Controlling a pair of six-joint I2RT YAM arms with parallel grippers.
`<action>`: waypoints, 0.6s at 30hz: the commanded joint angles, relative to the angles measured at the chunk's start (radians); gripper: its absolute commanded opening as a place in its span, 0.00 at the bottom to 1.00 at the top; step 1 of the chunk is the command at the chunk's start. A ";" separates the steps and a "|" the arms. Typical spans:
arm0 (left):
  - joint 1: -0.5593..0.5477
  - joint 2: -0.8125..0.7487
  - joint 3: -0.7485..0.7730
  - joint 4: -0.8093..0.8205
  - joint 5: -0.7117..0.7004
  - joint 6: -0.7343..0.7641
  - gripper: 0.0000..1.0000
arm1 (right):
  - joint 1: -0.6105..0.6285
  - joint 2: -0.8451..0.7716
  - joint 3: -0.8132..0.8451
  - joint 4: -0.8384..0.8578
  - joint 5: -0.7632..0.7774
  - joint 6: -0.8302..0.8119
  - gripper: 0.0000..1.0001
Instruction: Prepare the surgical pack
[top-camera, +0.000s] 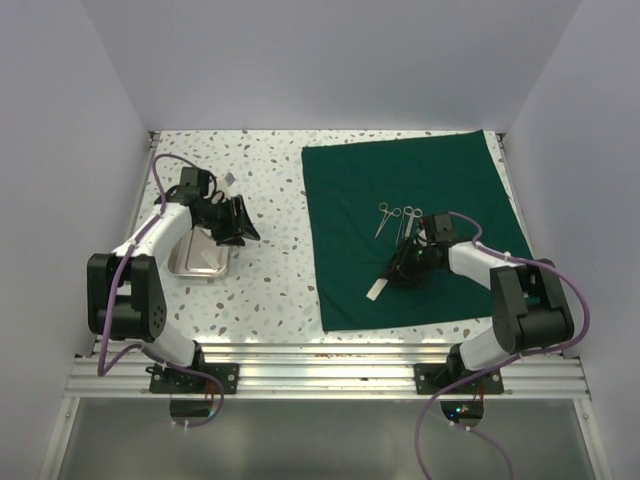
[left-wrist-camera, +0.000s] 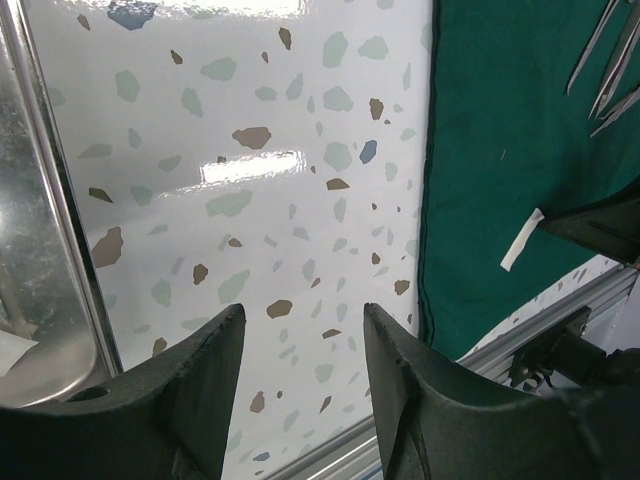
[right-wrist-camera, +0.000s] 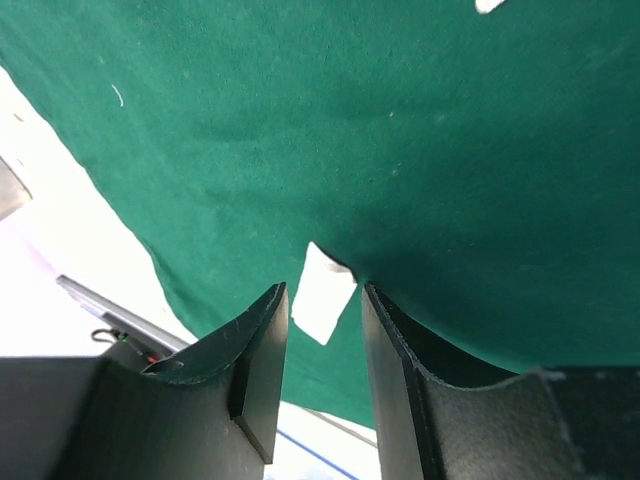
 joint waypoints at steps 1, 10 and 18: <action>0.000 0.011 0.015 0.035 0.030 0.013 0.55 | -0.009 -0.015 0.043 -0.053 0.051 -0.068 0.39; -0.002 0.035 0.017 0.044 0.049 0.010 0.54 | -0.010 0.075 0.069 0.004 -0.045 -0.147 0.38; -0.002 0.034 0.015 0.041 0.044 0.013 0.54 | -0.009 0.132 0.084 0.022 -0.062 -0.173 0.34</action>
